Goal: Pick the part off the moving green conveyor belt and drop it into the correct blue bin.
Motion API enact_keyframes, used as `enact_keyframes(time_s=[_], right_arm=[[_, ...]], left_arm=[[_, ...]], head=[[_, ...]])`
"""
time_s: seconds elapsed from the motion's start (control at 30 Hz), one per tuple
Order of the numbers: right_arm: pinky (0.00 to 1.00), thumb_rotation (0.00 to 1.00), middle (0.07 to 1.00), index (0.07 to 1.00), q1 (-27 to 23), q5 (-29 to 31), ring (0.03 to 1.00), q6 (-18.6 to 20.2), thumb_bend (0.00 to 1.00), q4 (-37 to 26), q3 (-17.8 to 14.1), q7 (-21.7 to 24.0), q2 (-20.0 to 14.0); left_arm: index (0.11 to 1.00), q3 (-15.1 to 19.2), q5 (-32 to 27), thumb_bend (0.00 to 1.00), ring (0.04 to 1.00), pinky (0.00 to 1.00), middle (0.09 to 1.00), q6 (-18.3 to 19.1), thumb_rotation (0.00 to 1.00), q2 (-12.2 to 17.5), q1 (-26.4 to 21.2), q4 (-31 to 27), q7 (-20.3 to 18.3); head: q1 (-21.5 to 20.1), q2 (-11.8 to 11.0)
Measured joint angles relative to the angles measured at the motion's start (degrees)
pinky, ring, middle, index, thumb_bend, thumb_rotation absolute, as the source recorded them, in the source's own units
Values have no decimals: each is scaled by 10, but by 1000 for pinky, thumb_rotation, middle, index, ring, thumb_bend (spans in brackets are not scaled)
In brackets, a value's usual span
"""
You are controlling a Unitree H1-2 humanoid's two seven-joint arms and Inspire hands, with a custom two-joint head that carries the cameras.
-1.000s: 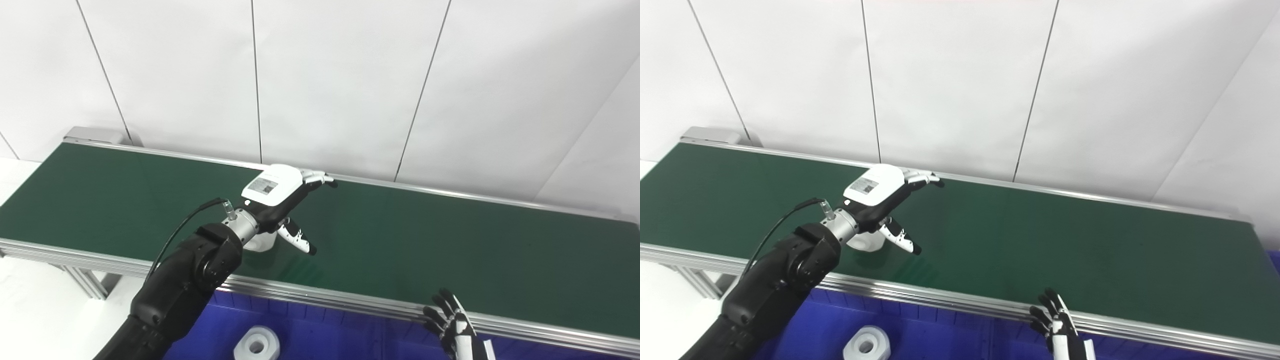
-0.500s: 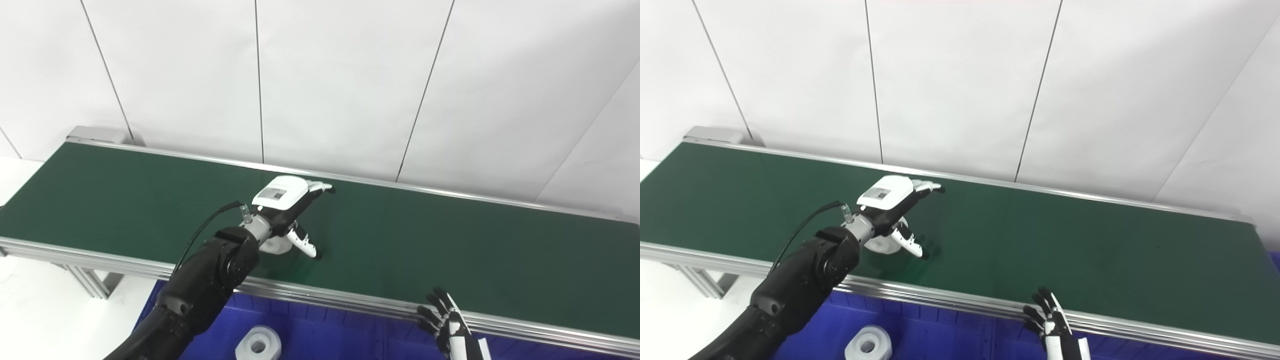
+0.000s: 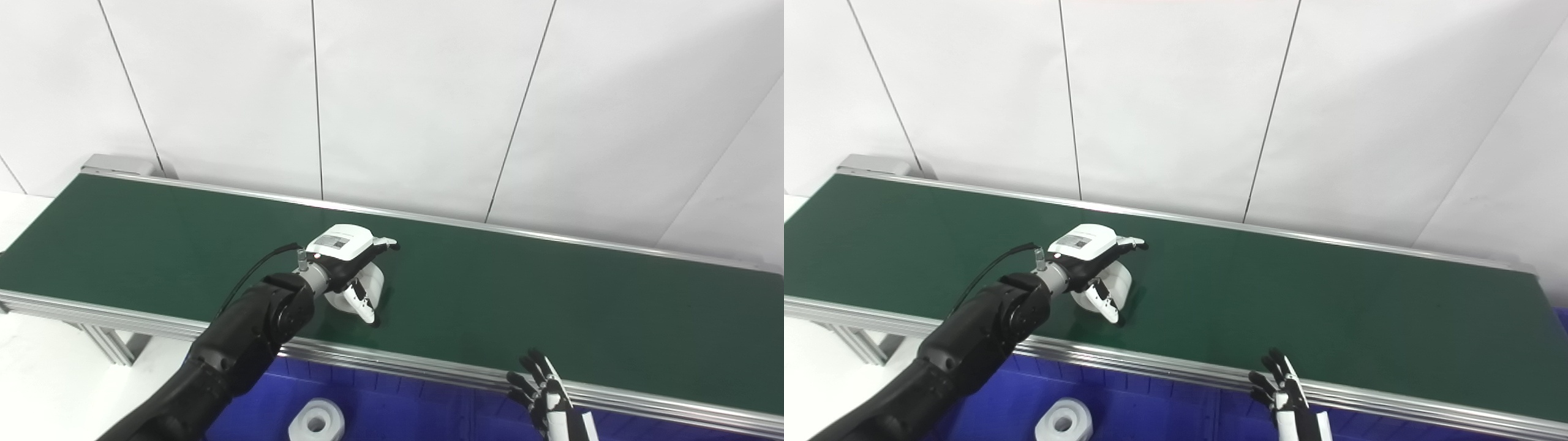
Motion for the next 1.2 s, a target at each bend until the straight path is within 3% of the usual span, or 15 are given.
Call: enact_keyframes(time_s=[0.2, 0.3, 0.37, 0.5, 0.53, 0.57, 0.67, 1.0, 1.2], right_arm=[[795, 994, 919, 943, 2, -8, 835, 13, 803, -5, 4, 1, 0], [792, 997, 918, 945, 5, -10, 834, 15, 796, -8, 6, 1, 0], [792, 997, 916, 945, 6, -12, 832, 15, 807, -10, 6, 1, 0], [798, 997, 917, 944, 9, -12, 834, 18, 807, -24, 8, 1, 0], [801, 999, 917, 945, 9, -12, 835, 21, 808, -27, 9, 1, 0], [802, 1000, 917, 946, 9, -12, 835, 22, 808, -29, 10, 1, 1], [797, 1000, 917, 946, 10, -15, 833, 25, 812, -34, 14, 1, 2], [791, 1000, 913, 948, 14, -24, 826, 49, 805, -54, 19, 1, 6], [786, 1000, 913, 950, 14, -31, 825, 49, 814, -58, 20, 1, 6]], left_arm=[[868, -25, 29, 948, 883, 909, 876, 11, 227, 0, -21, 15, 1], [785, -30, 43, 941, 768, 745, 777, 12, 165, -6, -27, 41, 42], [696, -30, 50, 851, 658, 629, 684, 12, 105, -10, -28, 58, 81], [637, -30, 52, 781, 582, 548, 616, 13, 93, -23, -29, 83, 111], [611, -30, 51, 645, 475, 441, 537, 13, 38, -27, -29, 85, 115], [603, -30, 47, 599, 439, 404, 510, 12, 19, -31, -29, 92, 122], [527, -30, 40, 523, 423, 377, 435, 9, 1, -42, -29, 108, 146], [496, -47, 22, 520, 468, 440, 483, 8, 0, -48, -24, 98, 152], [507, -55, 9, 520, 401, 363, 438, -2, 0, -47, -24, 89, 149]], head=[[-2, 0], [-4, 3], [-5, 4], [-7, 5], [-9, 7], [-9, 7], [-11, 11], [-14, 15], [-11, 19]])
